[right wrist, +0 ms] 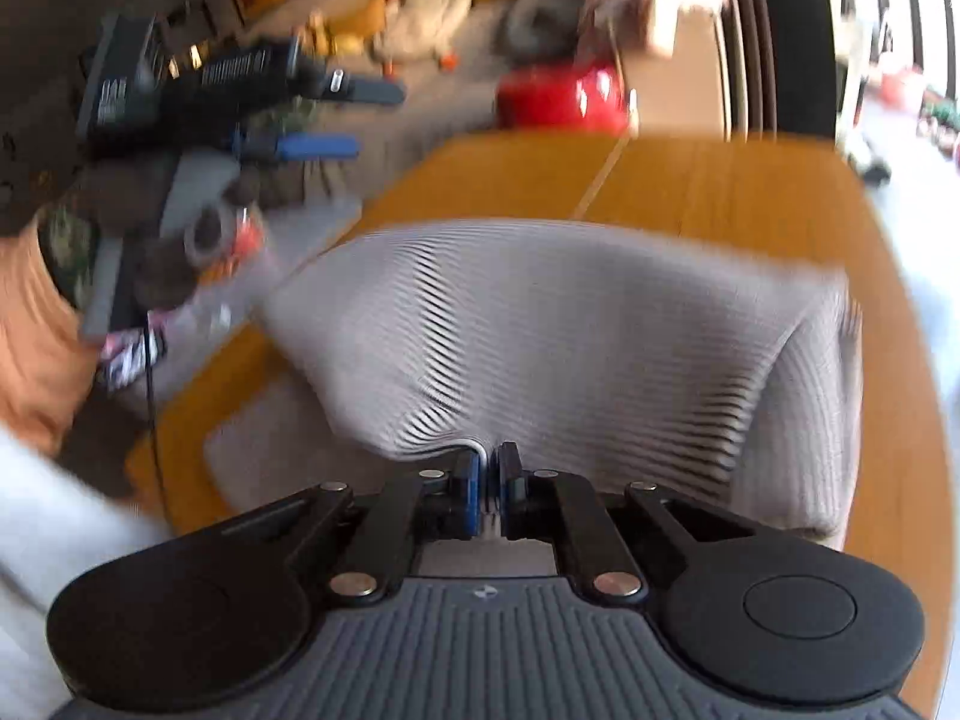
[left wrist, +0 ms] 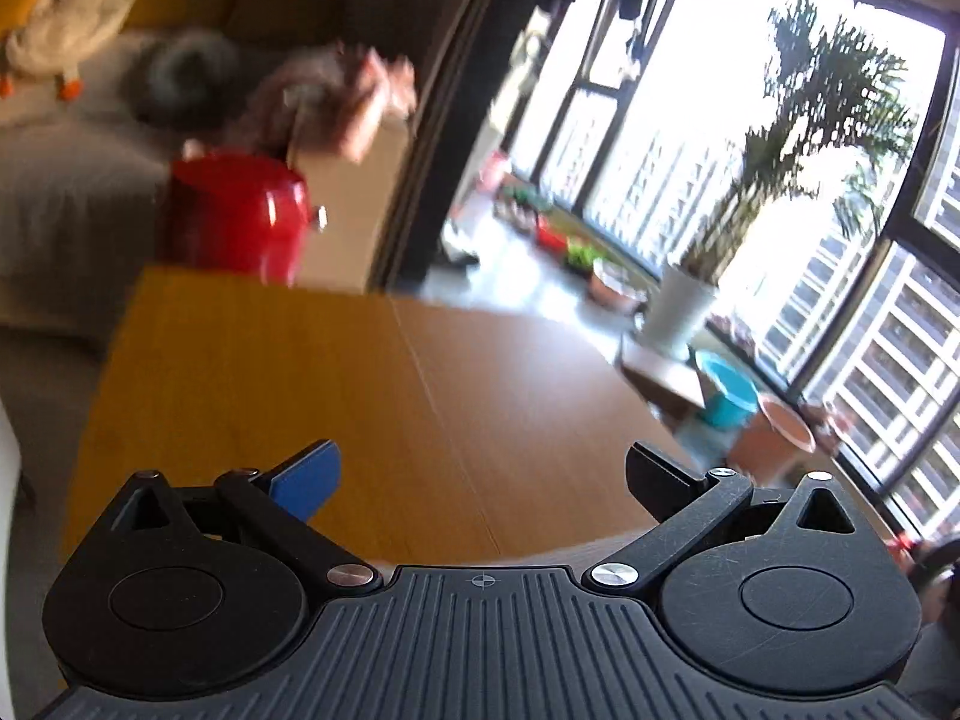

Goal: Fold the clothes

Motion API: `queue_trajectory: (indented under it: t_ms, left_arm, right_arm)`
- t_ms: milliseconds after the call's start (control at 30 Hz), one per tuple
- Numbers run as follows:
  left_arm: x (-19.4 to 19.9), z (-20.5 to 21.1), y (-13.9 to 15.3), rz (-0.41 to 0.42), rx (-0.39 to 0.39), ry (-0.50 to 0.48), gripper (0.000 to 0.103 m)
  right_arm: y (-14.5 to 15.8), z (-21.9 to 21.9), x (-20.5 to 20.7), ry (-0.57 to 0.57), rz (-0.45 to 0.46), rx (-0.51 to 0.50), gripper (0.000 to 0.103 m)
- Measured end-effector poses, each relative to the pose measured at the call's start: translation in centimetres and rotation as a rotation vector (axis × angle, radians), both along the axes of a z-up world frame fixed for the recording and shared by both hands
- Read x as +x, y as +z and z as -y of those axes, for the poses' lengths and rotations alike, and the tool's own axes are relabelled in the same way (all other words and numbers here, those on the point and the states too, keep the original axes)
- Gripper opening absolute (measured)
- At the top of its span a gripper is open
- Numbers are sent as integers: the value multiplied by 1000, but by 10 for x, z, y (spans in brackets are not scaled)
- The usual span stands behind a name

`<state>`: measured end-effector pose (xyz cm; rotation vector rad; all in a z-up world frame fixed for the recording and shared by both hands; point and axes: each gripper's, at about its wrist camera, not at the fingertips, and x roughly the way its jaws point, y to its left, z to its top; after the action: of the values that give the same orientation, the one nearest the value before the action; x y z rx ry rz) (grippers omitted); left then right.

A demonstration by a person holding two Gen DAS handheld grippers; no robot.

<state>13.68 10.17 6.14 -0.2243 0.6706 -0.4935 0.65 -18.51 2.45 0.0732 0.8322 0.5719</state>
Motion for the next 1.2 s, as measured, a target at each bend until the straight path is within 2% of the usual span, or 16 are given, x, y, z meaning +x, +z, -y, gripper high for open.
queue_trajectory:
  t_ms: [67, 133, 167, 200, 300, 433, 500, 533, 567, 600, 667, 733, 800, 867, 1033, 1200]
  left_arm:
    - [-4, 3, -11, -63, 17, -30, 103]
    - [-10, 2, -20, -100, 47, -55, 103]
    - [-14, 0, -23, -114, 62, -65, 103]
    - [-18, -2, -27, -133, 66, -74, 102]
    - [-24, -5, -44, -229, 60, -99, 89]
    - [-17, 4, -72, -315, 65, -122, 86]
    - [-13, 8, -75, -291, 55, -133, 84]
    - [-8, 9, -76, -282, 50, -139, 82]
    - [-3, 10, -76, -276, 43, -137, 77]
    - [5, 11, -78, -267, 39, -131, 72]
    - [20, 13, -79, -245, 39, -125, 64]
    - [41, 16, -77, -197, 64, -105, 57]
    - [61, 16, -71, -139, 89, -63, 42]
    - [75, 13, -61, -101, 96, -18, 33]
    - [56, 6, -40, -70, 57, -30, 31]
    - [14, 12, -52, -103, 75, -100, 36]
  right_arm:
    - [13, 12, -11, 0, 27, 10, 13]
    - [36, 35, -16, -80, 85, 33, 33]
    - [45, 49, -14, -137, 102, 45, 52]
    - [50, 62, -11, -197, 103, 57, 59]
    - [43, 90, 3, -345, 51, 108, 59]
    - [4, 83, 28, -363, -50, 135, 59]
    - [-11, 70, 44, -343, -76, 128, 60]
    - [-12, 64, 50, -334, -47, 108, 60]
    - [-11, 58, 56, -318, -19, 86, 51]
    - [-10, 54, 66, -310, -11, 91, 35]
    - [-14, 50, 88, -309, -11, 116, 30]
    - [-14, 41, 116, -298, 39, 88, 26]
    - [-11, 35, 149, -306, 76, 79, 22]
    - [-3, 38, 172, -323, 92, 107, 21]
    - [22, 49, 154, -265, 150, 156, 21]
    - [4, 56, 121, -266, 93, 142, 22]
